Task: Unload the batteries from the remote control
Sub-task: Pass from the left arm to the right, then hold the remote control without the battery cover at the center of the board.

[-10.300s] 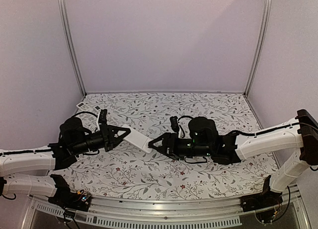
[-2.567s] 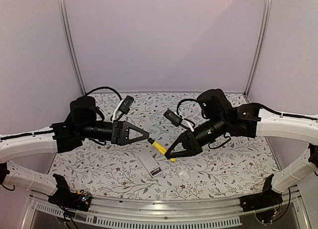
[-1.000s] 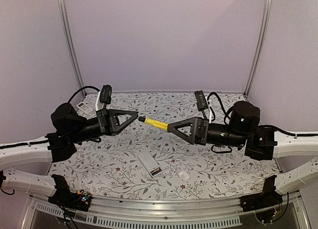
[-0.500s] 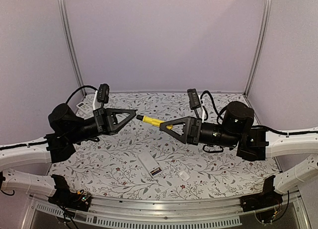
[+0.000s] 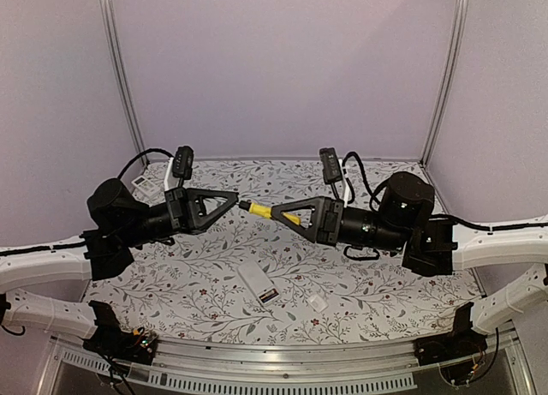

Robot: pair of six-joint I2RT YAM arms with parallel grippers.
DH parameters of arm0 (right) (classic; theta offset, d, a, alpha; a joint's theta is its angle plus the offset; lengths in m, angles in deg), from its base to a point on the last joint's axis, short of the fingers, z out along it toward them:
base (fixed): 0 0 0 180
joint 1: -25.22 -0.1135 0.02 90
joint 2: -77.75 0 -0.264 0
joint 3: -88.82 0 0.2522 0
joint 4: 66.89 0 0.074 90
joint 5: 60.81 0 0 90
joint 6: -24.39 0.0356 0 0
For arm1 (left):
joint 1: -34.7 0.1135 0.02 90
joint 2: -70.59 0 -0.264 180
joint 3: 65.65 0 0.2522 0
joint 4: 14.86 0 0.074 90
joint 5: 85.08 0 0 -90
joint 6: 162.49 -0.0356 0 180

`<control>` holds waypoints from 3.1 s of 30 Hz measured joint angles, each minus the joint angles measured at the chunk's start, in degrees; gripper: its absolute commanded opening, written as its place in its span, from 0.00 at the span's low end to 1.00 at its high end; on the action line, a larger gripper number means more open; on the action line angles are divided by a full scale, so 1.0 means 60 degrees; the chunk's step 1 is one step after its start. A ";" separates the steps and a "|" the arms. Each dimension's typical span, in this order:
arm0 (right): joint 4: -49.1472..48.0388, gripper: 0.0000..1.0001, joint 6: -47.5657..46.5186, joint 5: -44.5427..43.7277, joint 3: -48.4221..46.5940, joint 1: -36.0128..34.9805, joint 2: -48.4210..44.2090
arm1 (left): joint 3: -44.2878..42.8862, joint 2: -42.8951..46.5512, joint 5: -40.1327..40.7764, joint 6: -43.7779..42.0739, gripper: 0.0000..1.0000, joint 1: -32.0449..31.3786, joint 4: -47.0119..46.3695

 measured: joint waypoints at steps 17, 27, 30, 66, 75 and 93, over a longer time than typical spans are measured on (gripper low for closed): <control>-0.0302 0.21 0.0084 0.0200 -0.0178 0.0000 0.0444 | 0.0000 -0.0095 -0.0106 0.0062 0.00 -0.0004 -0.0222; -0.0066 0.04 0.0251 -0.0233 -0.0138 -0.0011 0.0382 | 0.0000 -0.0106 -0.0040 0.0076 0.53 -0.0007 -0.0033; 0.0929 0.03 0.0171 -0.0798 -0.0127 -0.0036 0.0146 | 0.0000 -0.0062 0.0229 -0.0142 0.71 -0.0026 0.0681; 0.6805 0.00 -0.0350 -0.3249 -0.0168 -0.0925 0.2142 | 0.1698 -0.3118 0.2379 0.0667 0.50 -0.0208 0.3402; 0.7071 0.00 -0.0423 -0.3523 -0.0408 -0.1049 0.2215 | 0.1698 -0.3326 0.2269 0.0685 0.48 -0.0208 0.3085; 0.7828 0.00 -0.0579 -0.4248 -0.1155 -0.1439 0.2703 | 0.1694 -0.4084 0.2237 0.0685 0.40 -0.0328 0.2947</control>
